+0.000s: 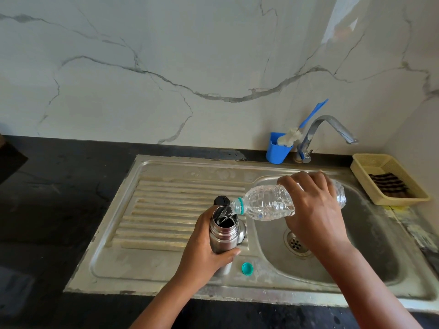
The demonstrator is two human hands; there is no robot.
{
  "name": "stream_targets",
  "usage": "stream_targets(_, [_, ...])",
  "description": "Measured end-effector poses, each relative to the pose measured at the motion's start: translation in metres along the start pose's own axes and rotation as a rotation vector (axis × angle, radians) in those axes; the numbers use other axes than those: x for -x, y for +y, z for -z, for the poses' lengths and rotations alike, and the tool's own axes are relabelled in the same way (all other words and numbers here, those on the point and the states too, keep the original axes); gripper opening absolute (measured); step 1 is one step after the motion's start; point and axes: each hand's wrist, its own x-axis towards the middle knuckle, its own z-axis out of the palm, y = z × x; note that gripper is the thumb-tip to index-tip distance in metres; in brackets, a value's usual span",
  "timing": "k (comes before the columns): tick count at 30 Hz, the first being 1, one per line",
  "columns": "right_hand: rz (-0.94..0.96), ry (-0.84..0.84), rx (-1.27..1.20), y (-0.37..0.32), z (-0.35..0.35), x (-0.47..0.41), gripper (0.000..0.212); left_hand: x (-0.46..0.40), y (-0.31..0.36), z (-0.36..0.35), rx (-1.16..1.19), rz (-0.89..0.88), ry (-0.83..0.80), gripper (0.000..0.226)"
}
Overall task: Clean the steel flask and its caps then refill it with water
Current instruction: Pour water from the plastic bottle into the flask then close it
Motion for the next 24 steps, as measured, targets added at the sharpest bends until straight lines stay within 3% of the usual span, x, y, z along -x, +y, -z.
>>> stream_targets(24, [0.038,0.016,0.002,0.0014,0.0022,-0.0029,0.071,0.0008,-0.0013,-0.0012,0.01,-0.003,0.01,0.09])
